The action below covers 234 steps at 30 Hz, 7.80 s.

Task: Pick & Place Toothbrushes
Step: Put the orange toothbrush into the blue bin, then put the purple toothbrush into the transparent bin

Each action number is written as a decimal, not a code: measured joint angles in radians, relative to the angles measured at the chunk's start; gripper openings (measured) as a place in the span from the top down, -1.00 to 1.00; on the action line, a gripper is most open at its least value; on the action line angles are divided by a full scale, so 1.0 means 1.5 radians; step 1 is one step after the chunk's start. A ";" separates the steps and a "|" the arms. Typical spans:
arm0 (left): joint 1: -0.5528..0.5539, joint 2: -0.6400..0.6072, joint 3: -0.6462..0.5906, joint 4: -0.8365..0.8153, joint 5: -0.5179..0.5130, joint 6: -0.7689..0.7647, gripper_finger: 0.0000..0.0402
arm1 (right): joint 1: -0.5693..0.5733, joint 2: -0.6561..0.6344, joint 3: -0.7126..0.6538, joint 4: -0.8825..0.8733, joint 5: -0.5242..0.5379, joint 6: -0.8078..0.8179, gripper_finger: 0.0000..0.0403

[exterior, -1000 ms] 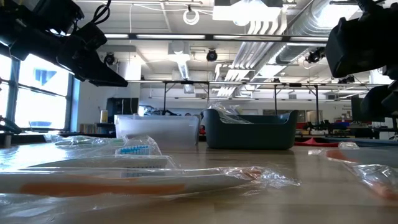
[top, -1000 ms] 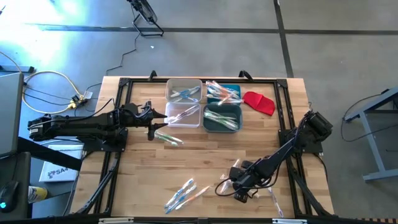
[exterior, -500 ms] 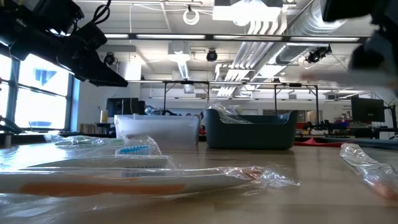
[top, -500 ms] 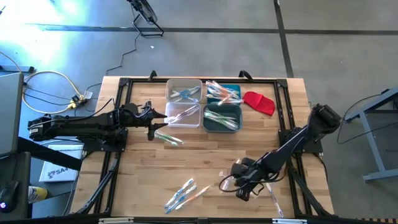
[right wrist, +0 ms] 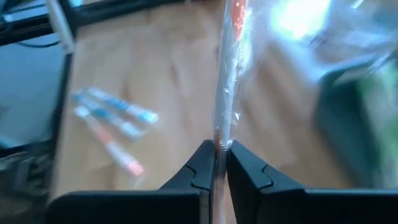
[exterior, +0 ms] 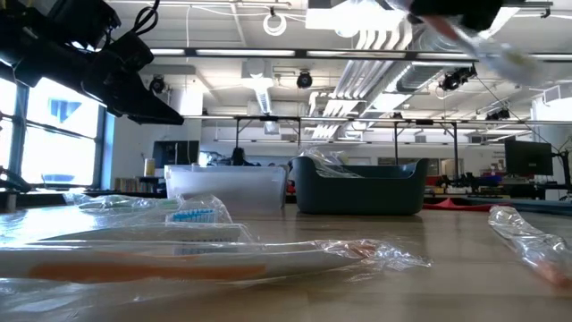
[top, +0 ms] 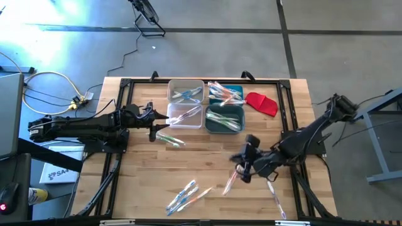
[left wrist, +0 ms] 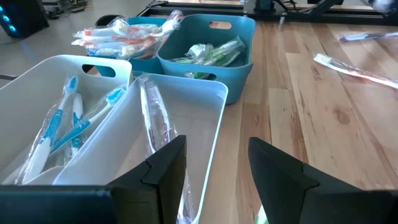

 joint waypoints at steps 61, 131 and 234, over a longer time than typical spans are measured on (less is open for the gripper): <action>0.000 0.000 0.000 0.001 -0.014 0.006 0.15 | -0.806 0.186 0.001 0.215 -0.377 -0.808 0.91; 0.000 0.000 0.000 0.001 -0.029 0.056 0.15 | -0.802 0.118 0.001 0.091 -0.336 -0.791 0.58; 0.000 0.000 0.000 0.006 -0.029 0.034 0.15 | 0.207 0.187 0.001 -0.302 -0.529 0.897 0.14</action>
